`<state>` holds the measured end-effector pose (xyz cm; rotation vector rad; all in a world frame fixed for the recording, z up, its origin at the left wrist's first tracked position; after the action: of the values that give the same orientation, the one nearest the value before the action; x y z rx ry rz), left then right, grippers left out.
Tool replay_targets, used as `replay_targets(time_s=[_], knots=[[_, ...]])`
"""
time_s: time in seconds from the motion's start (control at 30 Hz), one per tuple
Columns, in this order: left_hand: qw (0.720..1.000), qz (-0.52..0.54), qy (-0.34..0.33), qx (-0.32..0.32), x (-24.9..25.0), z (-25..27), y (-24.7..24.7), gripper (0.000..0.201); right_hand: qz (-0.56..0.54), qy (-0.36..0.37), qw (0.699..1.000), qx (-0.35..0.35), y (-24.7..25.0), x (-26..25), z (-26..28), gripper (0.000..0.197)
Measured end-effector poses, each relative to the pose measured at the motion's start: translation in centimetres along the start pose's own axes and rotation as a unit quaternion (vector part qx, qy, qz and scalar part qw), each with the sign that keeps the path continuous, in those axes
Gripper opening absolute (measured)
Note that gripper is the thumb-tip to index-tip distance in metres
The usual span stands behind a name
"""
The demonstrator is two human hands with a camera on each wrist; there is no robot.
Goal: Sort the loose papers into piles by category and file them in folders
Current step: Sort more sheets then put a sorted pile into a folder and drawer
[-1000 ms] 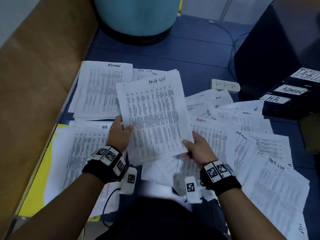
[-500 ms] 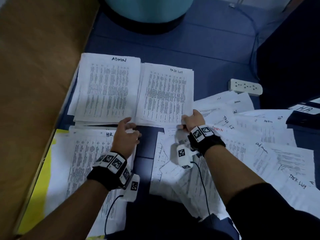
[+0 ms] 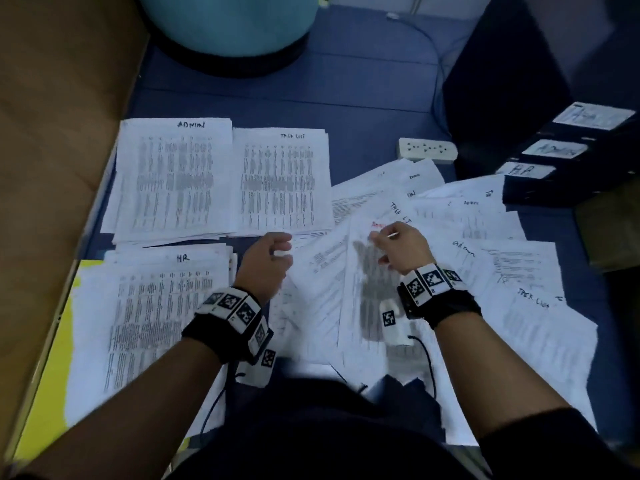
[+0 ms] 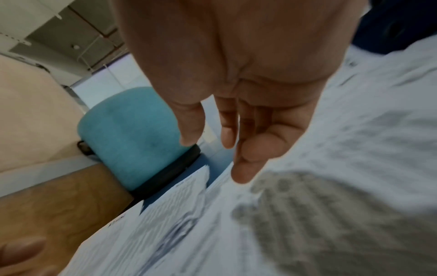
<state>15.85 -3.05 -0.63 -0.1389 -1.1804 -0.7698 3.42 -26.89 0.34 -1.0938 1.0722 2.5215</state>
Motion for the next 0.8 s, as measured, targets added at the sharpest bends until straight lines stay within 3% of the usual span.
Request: replay_targets(time_s=[0.23,0.37,0.47,0.57,0.67,0.8], knots=[[0.979,-0.14,-0.065,-0.129,2.2,3.8,-10.4,0.031,0.012,-0.109,0.992,0.07,10.2,14.9,6.2,0.022],[0.956,-0.18,-0.106,-0.205,3.2,5.3,-17.2,0.032,0.069,-0.241,0.959,0.132,16.0,23.1,9.3,0.057],[0.932,-0.231,-0.124,-0.252,3.6,6.2,-22.1,0.036,0.123,-0.346,0.911,0.187,19.4,28.1,11.6,0.083],[0.902,-0.302,-0.112,-0.286,2.8,6.6,-25.6,0.041,0.135,-0.381,0.892,0.2,20.7,31.4,12.5,0.098],[0.891,-0.334,-0.096,-0.29,2.3,6.9,-26.9,0.045,0.103,-0.362,0.903,0.207,21.0,32.3,12.0,0.084],[0.898,-0.337,-0.096,-0.266,2.8,7.0,-27.5,0.047,0.012,-0.257,0.942,0.215,22.4,31.8,10.9,0.033]])
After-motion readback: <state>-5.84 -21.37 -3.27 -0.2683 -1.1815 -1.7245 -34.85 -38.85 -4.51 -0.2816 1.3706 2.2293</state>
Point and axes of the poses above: each hand's wrist, its own z-axis away from the middle knuckle, its own y-axis out of the back of the hand, x = y × z, the point moved 7 cm from there along -z, towards the middle knuckle, and after that the axes turned 4 degrees about -z, right-handed, at the moved point
